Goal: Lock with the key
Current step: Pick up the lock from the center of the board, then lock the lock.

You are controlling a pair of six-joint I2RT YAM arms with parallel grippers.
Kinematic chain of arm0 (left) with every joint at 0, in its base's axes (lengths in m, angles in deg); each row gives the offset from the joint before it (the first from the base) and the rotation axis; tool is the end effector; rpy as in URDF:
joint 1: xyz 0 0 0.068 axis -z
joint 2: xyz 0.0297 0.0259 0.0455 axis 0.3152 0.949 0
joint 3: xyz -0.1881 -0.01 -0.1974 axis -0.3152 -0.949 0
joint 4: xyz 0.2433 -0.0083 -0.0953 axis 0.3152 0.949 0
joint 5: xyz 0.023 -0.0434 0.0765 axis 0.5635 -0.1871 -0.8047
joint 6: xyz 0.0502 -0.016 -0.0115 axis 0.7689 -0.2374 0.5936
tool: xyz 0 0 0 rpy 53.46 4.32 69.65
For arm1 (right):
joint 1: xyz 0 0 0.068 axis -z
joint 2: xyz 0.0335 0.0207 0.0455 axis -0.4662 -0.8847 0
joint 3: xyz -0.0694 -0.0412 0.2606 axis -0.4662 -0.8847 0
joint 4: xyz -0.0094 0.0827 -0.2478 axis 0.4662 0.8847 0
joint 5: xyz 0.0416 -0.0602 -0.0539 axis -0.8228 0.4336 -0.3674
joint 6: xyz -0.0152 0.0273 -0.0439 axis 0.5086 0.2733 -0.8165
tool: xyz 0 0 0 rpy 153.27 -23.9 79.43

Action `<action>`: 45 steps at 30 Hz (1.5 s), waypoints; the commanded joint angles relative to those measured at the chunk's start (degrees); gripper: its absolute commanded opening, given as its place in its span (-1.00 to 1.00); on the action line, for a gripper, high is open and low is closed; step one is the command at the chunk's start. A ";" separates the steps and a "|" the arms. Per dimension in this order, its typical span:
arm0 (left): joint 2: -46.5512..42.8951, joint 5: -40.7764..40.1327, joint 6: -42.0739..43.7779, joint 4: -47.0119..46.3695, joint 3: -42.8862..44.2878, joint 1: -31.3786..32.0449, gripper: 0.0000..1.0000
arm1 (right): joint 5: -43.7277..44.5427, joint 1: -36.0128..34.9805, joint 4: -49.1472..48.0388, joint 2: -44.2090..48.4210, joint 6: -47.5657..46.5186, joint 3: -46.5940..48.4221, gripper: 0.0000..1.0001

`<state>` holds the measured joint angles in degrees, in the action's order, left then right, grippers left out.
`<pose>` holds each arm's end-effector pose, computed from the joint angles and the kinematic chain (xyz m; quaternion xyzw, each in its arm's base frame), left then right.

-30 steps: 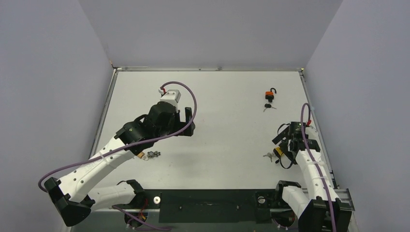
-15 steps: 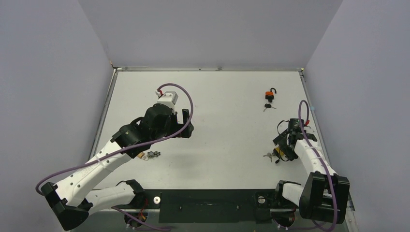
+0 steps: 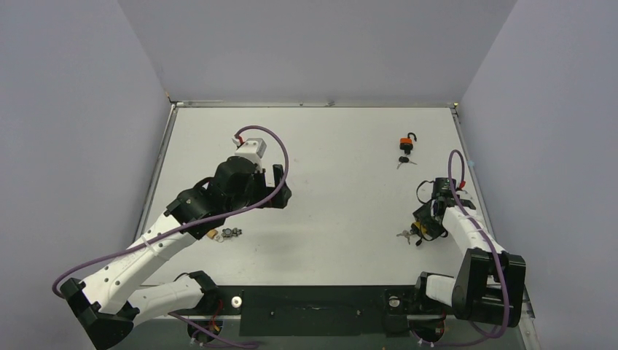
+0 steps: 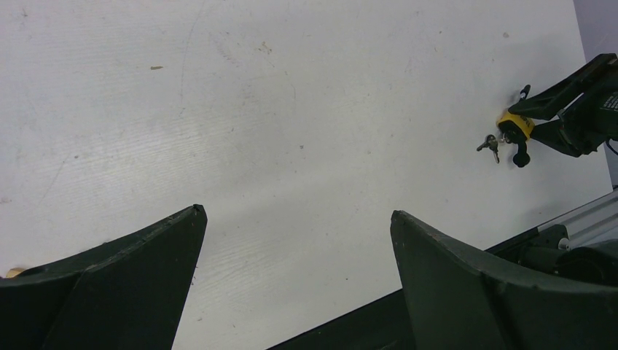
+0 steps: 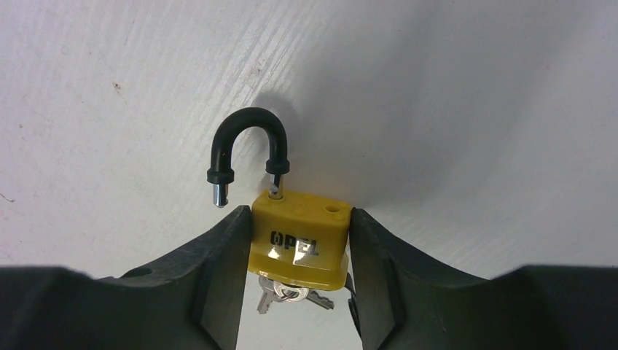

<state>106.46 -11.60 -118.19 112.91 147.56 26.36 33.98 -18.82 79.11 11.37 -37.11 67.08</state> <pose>0.1530 -0.1406 0.3563 0.0415 0.8837 -0.2097 0.4164 0.1968 -0.0343 0.1630 0.4683 0.8635 0.0154 0.1863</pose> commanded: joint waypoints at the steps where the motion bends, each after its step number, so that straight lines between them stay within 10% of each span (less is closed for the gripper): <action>1: -0.20 3.39 -0.92 -2.66 -0.04 -0.63 0.97 | 1.52 -0.70 -2.01 0.98 -0.19 0.04 -0.50; 15: 0.21 22.34 -6.51 -17.41 -6.77 -0.89 1.00 | -0.49 -31.20 2.37 9.67 10.95 17.13 -0.57; 24: -0.64 28.94 -9.90 -22.11 -2.98 -3.40 0.87 | 0.46 -53.55 1.98 5.24 -2.75 34.49 -0.57; 45: 4.81 30.28 -11.89 -9.78 8.42 -5.55 0.20 | 16.92 -74.85 6.26 2.50 -20.08 43.77 -0.57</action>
<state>109.92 18.34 -129.88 100.80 153.75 21.16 43.92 -91.25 87.11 14.83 -53.88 106.42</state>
